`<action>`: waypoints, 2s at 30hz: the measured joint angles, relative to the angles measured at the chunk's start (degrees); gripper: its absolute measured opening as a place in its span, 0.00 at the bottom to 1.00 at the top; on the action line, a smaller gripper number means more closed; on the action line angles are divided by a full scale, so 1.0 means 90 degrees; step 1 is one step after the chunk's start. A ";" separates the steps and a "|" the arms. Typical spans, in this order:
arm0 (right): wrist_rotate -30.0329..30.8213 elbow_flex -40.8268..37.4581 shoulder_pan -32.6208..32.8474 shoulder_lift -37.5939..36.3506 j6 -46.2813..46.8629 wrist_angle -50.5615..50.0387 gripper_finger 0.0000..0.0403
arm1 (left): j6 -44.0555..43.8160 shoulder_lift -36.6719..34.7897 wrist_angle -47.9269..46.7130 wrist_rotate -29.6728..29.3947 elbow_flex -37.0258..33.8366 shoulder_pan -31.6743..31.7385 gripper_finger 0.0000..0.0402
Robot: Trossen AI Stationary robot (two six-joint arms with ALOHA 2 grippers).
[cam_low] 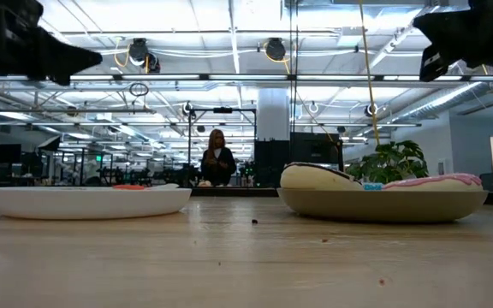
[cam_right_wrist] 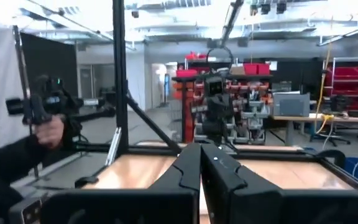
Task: Pick & Place donuts
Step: Return to Home Position
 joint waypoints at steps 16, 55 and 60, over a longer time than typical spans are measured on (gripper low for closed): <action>-0.0113 -0.0005 -0.0002 -0.0027 -0.0312 -0.1105 0.00 | -0.0173 0.0137 0.0130 0.0578 -0.0421 0.0451 0.01; 0.0576 -0.0005 0.0000 0.0049 -0.0661 -0.1156 0.00 | -0.0274 0.0919 0.0051 0.0832 -0.0431 0.0478 0.02; 0.0777 -0.0005 -0.0002 0.0157 -0.0649 -0.1219 0.00 | -0.0282 0.0920 0.0103 0.0792 -0.0436 0.0478 0.01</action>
